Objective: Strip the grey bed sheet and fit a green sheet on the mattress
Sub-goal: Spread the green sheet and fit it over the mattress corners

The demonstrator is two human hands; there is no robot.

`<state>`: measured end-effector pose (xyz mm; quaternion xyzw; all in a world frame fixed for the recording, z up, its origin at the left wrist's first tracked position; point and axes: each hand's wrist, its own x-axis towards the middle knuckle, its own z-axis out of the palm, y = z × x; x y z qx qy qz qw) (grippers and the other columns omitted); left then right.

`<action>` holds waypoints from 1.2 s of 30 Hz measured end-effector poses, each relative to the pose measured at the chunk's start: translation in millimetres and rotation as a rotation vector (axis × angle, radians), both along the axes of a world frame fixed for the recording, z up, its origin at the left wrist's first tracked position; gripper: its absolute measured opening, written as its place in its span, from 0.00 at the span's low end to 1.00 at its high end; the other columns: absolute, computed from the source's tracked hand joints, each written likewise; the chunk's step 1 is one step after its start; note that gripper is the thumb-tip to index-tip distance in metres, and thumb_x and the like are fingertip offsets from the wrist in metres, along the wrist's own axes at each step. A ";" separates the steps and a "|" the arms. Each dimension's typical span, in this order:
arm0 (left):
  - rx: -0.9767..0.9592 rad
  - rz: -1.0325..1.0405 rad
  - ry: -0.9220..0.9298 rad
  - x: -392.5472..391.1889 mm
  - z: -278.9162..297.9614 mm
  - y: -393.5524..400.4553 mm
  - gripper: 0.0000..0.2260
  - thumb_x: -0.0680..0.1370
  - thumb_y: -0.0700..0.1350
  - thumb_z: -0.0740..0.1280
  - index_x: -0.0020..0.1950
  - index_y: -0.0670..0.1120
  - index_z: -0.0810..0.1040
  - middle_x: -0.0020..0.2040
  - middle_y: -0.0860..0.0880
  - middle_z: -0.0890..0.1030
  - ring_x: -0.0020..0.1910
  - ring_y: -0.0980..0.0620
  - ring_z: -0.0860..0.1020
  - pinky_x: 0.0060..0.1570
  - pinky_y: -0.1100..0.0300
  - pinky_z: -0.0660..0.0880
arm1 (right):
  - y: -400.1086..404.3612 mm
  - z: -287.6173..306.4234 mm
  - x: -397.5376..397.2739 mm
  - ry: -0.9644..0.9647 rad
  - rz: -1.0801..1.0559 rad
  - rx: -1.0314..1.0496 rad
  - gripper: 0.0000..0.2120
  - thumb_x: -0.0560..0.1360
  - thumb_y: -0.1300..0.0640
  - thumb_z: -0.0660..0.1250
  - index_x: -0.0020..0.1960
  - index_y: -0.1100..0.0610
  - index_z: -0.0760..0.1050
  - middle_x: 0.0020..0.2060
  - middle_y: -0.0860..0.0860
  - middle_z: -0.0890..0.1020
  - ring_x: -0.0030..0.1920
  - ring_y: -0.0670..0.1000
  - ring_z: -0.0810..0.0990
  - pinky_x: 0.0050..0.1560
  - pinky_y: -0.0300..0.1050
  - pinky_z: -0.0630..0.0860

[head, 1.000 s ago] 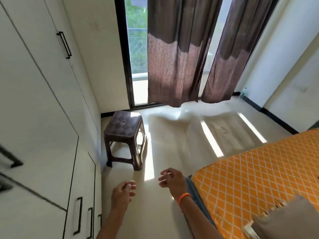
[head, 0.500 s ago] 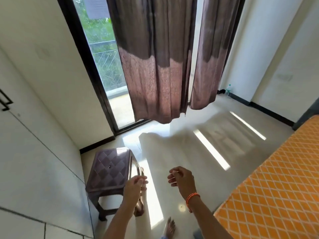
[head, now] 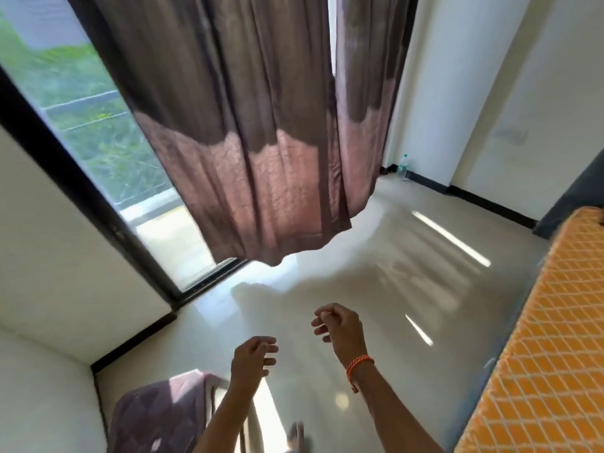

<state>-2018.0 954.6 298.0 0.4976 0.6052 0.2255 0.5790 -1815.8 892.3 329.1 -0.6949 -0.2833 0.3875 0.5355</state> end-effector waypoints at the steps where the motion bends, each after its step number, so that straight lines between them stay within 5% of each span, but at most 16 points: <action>1: 0.003 -0.050 0.001 25.7 -6.2 22.5 0.12 0.84 0.36 0.63 0.51 0.44 0.86 0.45 0.44 0.88 0.36 0.48 0.83 0.36 0.59 0.72 | 16.8 -4.3 20.3 -0.003 -0.023 -0.004 0.10 0.81 0.63 0.64 0.46 0.57 0.83 0.37 0.52 0.87 0.38 0.53 0.87 0.38 0.47 0.81; 16: -0.006 -0.652 -0.023 426.9 -14.7 260.4 0.13 0.84 0.37 0.61 0.51 0.46 0.85 0.45 0.46 0.88 0.36 0.51 0.82 0.37 0.59 0.73 | 181.0 -0.9 342.8 0.064 -0.633 -0.049 0.08 0.78 0.64 0.65 0.44 0.59 0.82 0.36 0.54 0.86 0.33 0.51 0.83 0.30 0.43 0.75; 24: 0.057 -0.918 -0.053 652.2 -12.9 276.3 0.13 0.84 0.37 0.61 0.52 0.46 0.85 0.45 0.48 0.88 0.40 0.51 0.84 0.39 0.58 0.75 | 185.1 -20.5 537.7 0.033 -0.790 -0.019 0.08 0.81 0.62 0.64 0.48 0.58 0.82 0.38 0.53 0.88 0.38 0.54 0.86 0.35 0.45 0.80; 36: 0.056 -1.020 -0.064 978.6 -3.5 239.6 0.12 0.84 0.39 0.63 0.52 0.49 0.86 0.45 0.50 0.88 0.41 0.49 0.85 0.40 0.57 0.76 | 154.3 -1.3 859.9 -0.008 -0.884 -0.041 0.09 0.80 0.62 0.63 0.46 0.57 0.82 0.37 0.52 0.87 0.36 0.52 0.86 0.33 0.41 0.76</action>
